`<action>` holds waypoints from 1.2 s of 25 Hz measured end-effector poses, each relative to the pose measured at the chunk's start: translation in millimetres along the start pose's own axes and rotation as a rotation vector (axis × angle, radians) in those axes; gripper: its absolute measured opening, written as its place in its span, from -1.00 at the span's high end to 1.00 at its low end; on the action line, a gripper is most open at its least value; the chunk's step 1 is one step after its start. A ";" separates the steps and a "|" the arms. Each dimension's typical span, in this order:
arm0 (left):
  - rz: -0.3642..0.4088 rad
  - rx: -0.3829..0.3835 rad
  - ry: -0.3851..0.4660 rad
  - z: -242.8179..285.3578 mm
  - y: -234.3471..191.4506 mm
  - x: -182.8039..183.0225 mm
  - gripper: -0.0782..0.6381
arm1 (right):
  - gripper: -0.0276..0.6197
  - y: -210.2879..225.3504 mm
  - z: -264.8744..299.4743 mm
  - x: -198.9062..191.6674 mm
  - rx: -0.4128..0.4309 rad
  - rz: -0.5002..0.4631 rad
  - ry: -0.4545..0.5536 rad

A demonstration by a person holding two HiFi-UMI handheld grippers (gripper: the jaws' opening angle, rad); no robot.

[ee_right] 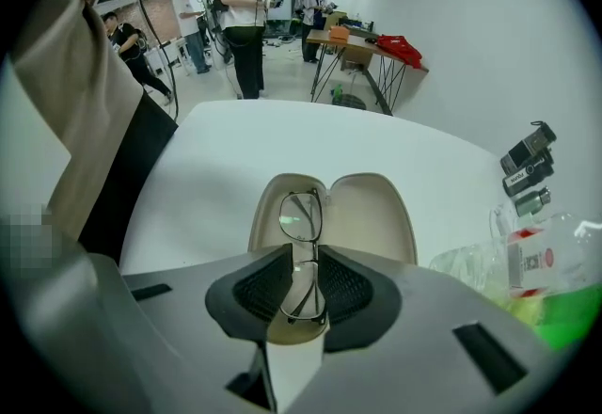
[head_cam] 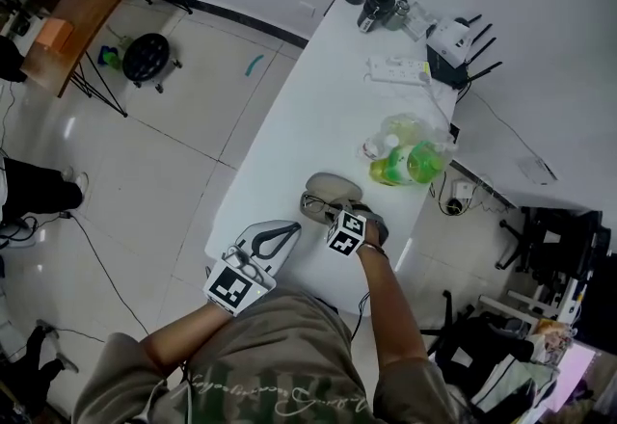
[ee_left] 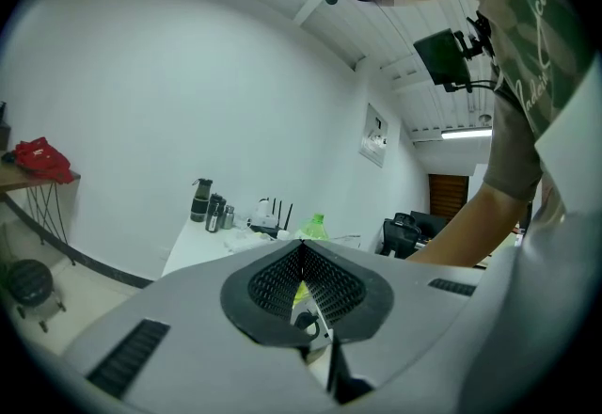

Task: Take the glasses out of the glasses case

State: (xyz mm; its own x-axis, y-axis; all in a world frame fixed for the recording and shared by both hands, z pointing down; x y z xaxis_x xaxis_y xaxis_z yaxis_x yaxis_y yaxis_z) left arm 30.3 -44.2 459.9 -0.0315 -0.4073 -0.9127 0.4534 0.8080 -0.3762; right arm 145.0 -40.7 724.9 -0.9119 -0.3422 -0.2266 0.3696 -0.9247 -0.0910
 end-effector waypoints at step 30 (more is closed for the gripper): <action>-0.007 0.083 0.002 -11.0 -23.1 3.1 0.76 | 0.64 4.8 16.3 1.7 0.089 -0.054 -0.036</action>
State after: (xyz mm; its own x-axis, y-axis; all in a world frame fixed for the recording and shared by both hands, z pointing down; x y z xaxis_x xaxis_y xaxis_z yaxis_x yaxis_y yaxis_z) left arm 9.9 -59.4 464.0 -0.0367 -0.4122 -0.9104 0.5253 0.7670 -0.3685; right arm 142.3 -48.5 739.8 -0.9364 -0.2962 -0.1882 0.3042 -0.9525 -0.0147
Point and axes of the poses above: the fingertips, and each gripper's own axes: z forward along the fingers, y to its right, x out of its top, the point moved 1 cm from there along -z, backward along the fingers, and after that the axes turned 4 degrees about -z, right-handed, at the moved point
